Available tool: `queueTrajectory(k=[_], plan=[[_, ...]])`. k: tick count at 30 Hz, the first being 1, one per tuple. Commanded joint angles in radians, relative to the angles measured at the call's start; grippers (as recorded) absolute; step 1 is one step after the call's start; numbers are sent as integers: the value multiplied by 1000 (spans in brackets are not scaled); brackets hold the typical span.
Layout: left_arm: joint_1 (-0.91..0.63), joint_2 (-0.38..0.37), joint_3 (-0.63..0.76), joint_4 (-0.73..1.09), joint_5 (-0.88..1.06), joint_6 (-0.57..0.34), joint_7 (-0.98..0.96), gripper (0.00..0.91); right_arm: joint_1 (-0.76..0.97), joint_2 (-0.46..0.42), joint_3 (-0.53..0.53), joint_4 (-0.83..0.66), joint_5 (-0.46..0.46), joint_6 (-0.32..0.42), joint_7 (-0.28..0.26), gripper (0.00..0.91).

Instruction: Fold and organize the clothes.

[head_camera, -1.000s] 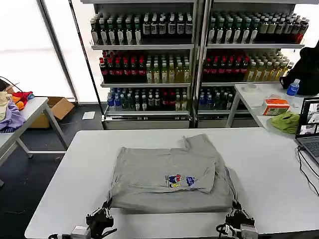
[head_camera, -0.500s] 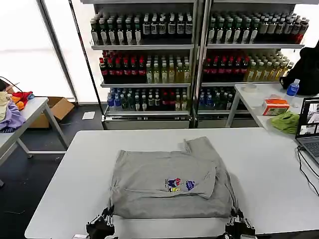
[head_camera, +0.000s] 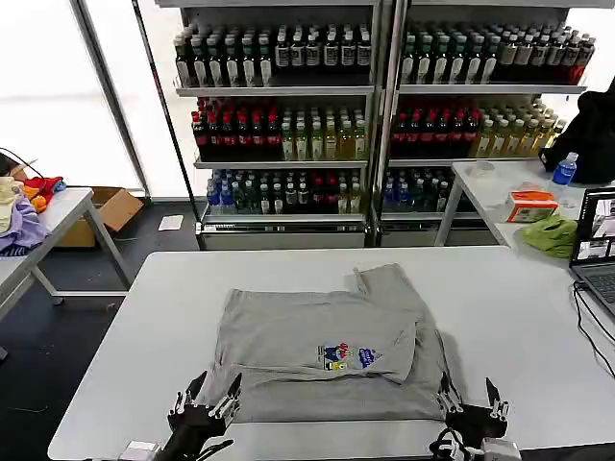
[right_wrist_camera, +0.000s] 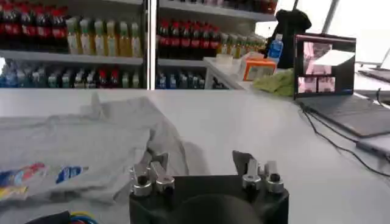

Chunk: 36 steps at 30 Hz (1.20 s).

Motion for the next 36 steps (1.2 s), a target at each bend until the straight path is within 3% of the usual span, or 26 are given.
queueTrajectory(k=[1,5,9,11,15,17,20,23,33,36], plan=[[-125,75,-94,-44,-75,-8,84,907,176,-14,97,-32,56,-3,-73,907],[-199,142,-127,5,-78,13,181,907,310,-73,128,-85,120,-77,-119,907],[-346,221,-135,107,-155,34,213,907,485,-204,138,-180,212,-124,-192,907],[-459,268,-111,205,-195,37,230,907,582,-299,117,-248,264,-122,-309,907],[-695,325,-29,415,-255,46,284,907,797,-399,-25,-475,241,-117,-423,907],[-785,328,22,485,-258,46,288,907,887,-415,-95,-539,240,-122,-430,907],[-897,315,98,615,-273,44,291,907,1010,-402,-177,-656,242,-122,-421,907],[-999,294,160,734,-296,54,288,907,1130,-336,-228,-790,254,-105,-376,907],[-1106,198,226,976,-251,72,263,907,1243,-164,-286,-1058,145,-41,-459,907],[-1108,198,229,982,-248,74,244,907,1251,-130,-286,-1110,122,-36,-455,907]])
